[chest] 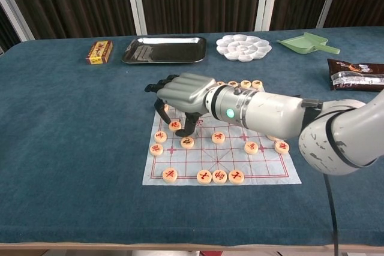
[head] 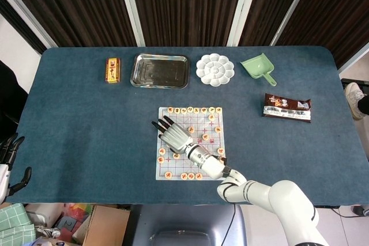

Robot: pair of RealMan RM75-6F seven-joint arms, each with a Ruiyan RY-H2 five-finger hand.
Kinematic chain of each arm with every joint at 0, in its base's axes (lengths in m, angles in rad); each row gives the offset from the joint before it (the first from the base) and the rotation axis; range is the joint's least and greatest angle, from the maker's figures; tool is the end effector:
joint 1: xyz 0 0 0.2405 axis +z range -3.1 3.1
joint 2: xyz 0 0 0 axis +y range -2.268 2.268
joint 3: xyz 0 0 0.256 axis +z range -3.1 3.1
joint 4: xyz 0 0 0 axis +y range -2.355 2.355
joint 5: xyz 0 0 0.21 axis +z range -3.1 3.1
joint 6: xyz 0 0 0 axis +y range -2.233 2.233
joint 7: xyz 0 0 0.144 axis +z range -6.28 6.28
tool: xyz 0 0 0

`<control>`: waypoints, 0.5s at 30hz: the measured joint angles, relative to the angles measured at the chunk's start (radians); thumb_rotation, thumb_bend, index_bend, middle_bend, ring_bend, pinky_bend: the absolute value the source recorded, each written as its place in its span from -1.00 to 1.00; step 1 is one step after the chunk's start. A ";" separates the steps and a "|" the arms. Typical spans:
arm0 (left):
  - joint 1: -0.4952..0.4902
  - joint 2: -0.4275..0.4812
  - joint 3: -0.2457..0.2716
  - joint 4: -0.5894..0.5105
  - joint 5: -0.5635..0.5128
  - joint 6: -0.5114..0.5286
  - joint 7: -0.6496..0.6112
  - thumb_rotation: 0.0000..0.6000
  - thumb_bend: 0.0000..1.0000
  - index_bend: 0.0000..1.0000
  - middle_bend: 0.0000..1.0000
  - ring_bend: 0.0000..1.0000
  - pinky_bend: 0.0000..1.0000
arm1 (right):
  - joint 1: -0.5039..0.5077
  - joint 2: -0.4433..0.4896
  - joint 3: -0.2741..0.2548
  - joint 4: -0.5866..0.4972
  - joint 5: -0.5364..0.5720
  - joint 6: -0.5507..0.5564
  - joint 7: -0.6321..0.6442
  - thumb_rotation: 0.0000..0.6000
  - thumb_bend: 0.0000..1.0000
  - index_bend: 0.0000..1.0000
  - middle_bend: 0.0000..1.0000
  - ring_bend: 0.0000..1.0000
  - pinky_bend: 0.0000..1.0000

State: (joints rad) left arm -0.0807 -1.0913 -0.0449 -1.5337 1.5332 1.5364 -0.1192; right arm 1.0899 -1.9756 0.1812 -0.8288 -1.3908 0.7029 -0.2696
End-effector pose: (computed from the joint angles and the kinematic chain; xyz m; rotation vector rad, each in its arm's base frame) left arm -0.3215 0.1798 0.1803 -1.3751 -0.8656 -0.9626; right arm -0.0530 -0.3838 -0.1381 2.2672 -0.4338 0.8309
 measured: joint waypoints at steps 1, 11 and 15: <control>0.000 0.000 0.000 0.000 0.000 0.000 0.000 1.00 -0.12 -1.00 -1.00 -1.00 -0.89 | 0.000 0.001 0.000 -0.001 -0.001 0.003 0.001 1.00 -0.13 0.33 -0.84 -1.00 -1.00; 0.003 0.000 0.000 0.001 0.003 0.007 0.000 1.00 -0.12 -1.00 -1.00 -1.00 -0.89 | -0.025 0.065 -0.005 -0.084 -0.011 0.053 0.005 1.00 -0.13 0.34 -0.84 -1.00 -1.00; 0.004 -0.002 0.001 -0.001 0.009 0.012 0.006 1.00 -0.13 -1.00 -1.00 -1.00 -0.89 | -0.060 0.139 -0.018 -0.175 -0.022 0.096 0.007 1.00 -0.13 0.34 -0.83 -1.00 -1.00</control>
State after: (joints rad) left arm -0.0763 -1.0937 -0.0437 -1.5344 1.5423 1.5479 -0.1133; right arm 1.0296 -1.8362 0.1630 -1.0041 -1.4125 0.7989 -0.2628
